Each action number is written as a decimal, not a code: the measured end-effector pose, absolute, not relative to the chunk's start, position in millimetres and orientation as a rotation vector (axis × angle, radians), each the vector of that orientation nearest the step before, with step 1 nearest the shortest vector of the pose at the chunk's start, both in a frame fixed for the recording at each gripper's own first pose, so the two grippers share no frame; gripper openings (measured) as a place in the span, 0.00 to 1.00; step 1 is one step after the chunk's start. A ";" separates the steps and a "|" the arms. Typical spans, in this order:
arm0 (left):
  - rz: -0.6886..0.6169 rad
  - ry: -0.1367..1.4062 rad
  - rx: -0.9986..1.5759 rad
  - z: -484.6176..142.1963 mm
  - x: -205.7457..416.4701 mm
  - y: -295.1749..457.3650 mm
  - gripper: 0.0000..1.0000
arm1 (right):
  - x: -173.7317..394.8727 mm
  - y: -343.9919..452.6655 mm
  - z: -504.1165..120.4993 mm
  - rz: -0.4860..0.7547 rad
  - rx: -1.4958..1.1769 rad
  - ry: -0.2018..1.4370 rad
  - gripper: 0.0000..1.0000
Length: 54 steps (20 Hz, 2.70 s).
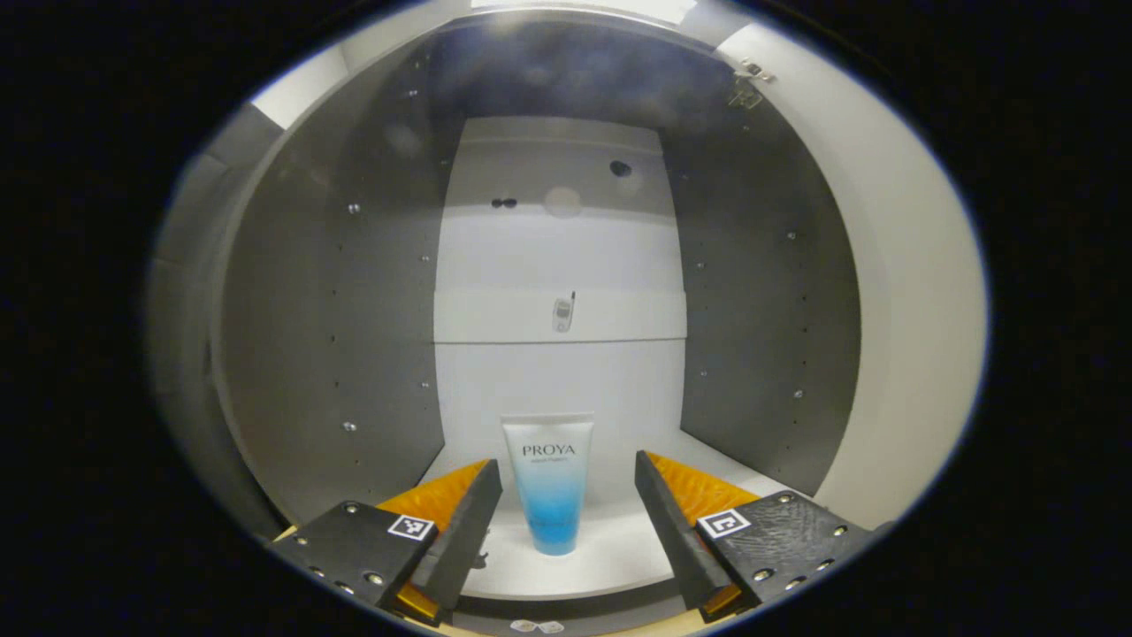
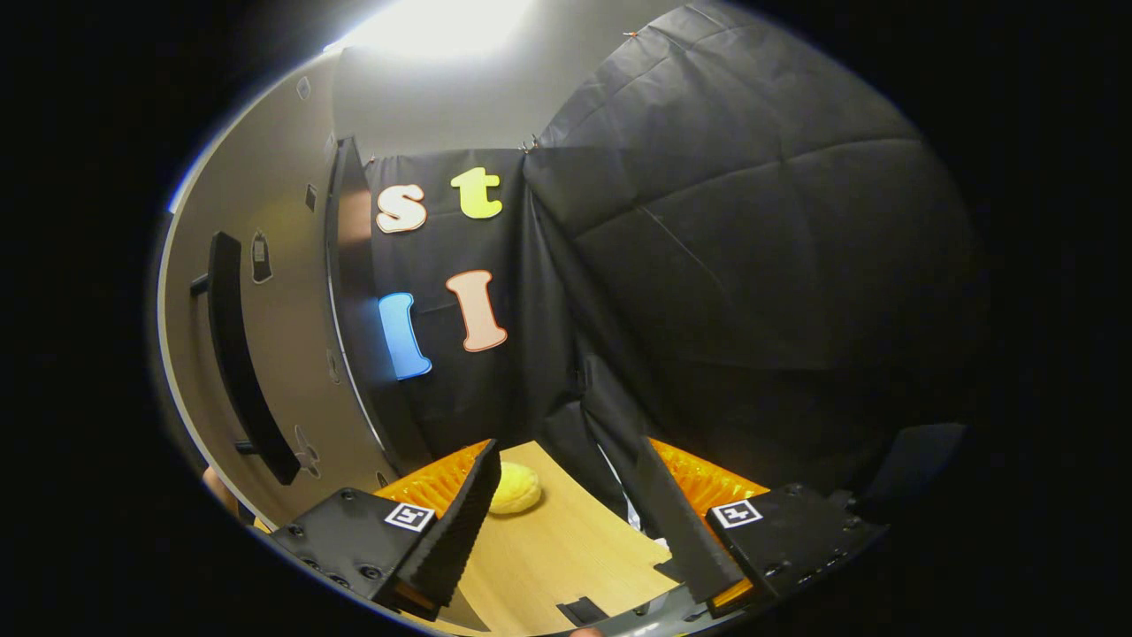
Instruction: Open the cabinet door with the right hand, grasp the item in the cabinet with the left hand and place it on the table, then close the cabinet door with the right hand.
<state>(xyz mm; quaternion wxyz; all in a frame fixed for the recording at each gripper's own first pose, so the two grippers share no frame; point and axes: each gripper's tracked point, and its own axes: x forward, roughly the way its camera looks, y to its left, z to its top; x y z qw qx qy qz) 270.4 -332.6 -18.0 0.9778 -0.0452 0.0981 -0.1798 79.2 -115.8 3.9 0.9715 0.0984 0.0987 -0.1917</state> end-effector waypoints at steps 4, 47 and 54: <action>-0.338 0.215 -0.097 -28.1 281.0 -328.2 0.61 | 87.1 -107.3 -1.1 -0.375 0.184 0.217 0.92; -0.306 0.316 -0.114 -233.4 10.2 -221.4 0.43 | 96.4 -94.3 -0.1 -0.098 0.157 0.246 0.98; -0.239 0.401 -0.098 -291.1 -25.6 -197.8 0.43 | 95.7 -85.2 5.7 -0.054 0.177 0.250 0.98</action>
